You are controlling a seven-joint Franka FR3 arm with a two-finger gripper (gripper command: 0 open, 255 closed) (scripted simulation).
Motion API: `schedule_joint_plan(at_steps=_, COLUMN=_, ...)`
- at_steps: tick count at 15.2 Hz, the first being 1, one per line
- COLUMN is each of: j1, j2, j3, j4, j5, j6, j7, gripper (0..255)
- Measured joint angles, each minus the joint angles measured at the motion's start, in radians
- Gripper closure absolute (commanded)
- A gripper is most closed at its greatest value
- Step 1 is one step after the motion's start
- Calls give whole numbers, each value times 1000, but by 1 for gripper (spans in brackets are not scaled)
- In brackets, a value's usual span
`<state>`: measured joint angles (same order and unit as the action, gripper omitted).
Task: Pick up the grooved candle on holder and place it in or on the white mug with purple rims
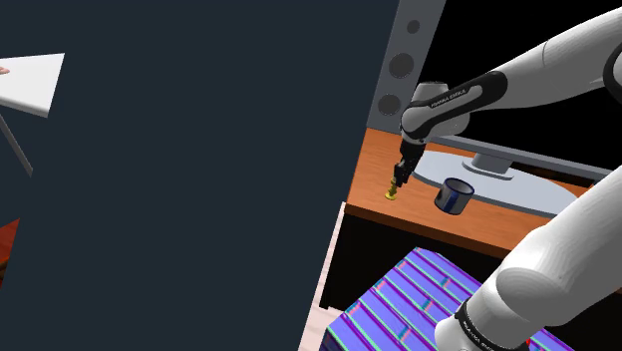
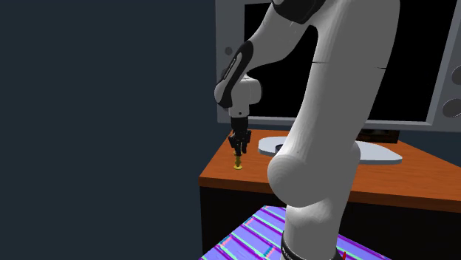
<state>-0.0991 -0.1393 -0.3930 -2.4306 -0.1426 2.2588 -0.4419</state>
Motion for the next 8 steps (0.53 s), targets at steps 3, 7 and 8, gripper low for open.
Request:
schedule_joint_plan(at_steps=3, j1=0, j2=-4, j3=0, j4=3, j5=-1, j6=-7, j7=0, gripper=255)
schedule_joint_plan(at_steps=7, j1=-1, j2=-37, j3=6, j4=24, j5=-9, j6=-60, j7=7, gripper=255)
schedule_joint_plan(at_steps=8, j1=-1, j2=-45, j3=7, j4=30, j5=-11, j6=-74, j7=7, gripper=255)
